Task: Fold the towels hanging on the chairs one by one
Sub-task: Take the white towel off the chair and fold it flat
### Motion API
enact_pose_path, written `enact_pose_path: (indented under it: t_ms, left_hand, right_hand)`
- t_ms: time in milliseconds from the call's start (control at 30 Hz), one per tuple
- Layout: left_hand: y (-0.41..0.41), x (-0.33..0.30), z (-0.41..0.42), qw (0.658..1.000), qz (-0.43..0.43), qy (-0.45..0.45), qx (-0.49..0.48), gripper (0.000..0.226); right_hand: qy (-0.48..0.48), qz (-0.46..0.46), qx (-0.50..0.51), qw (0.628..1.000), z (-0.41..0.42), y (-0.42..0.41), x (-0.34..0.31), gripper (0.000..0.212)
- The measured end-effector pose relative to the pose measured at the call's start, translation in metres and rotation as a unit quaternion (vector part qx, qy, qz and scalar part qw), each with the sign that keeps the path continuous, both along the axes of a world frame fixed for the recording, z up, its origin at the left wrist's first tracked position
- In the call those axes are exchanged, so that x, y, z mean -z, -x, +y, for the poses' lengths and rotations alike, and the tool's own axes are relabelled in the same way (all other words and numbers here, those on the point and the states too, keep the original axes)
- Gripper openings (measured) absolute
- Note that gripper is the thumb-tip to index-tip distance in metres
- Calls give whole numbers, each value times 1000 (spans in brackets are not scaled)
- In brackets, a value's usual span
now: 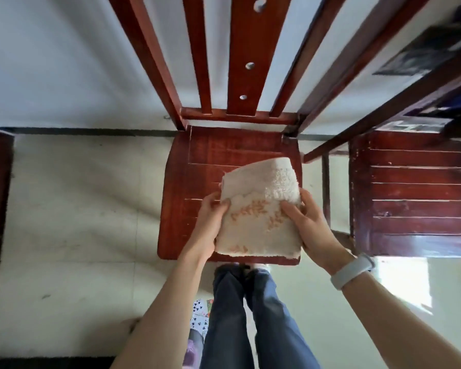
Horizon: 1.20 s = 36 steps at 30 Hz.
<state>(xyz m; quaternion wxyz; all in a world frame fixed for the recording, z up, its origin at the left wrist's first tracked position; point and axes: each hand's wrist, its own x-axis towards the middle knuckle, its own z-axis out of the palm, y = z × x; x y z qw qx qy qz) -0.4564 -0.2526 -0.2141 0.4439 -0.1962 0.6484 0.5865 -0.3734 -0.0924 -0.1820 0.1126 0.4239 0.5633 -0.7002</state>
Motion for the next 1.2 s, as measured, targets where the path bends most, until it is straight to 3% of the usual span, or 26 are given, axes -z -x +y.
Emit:
enact_pose_path:
  t_ms: [100,200,367,700,1000,1200]
  left_hand:
    - [-38,-44,28,983,142,47,111,47]
    - [-77,-87,70,938,268,69,209,45]
    - [-141,-145,156,859,382,26,339,43]
    - [-357,-217,365,734,445,-69,508,41]
    - [-567,-236,508,672,393,-139,612,38]
    - [-667,-223,644,640,390,-169,640,36]
  right_hand:
    - [-85,-7,16,996,25,-51,-45,38]
    - [-171,-24,47,984,43,-105,-81,44]
    - [-276,-70,146,947,84,-199,-131,50]
    - [-283,-53,380,879,213,-444,-188,47]
    - [-300,-96,525,791,302,-651,-201,45]
    - [-308,-104,571,754,415,-746,-188,46]
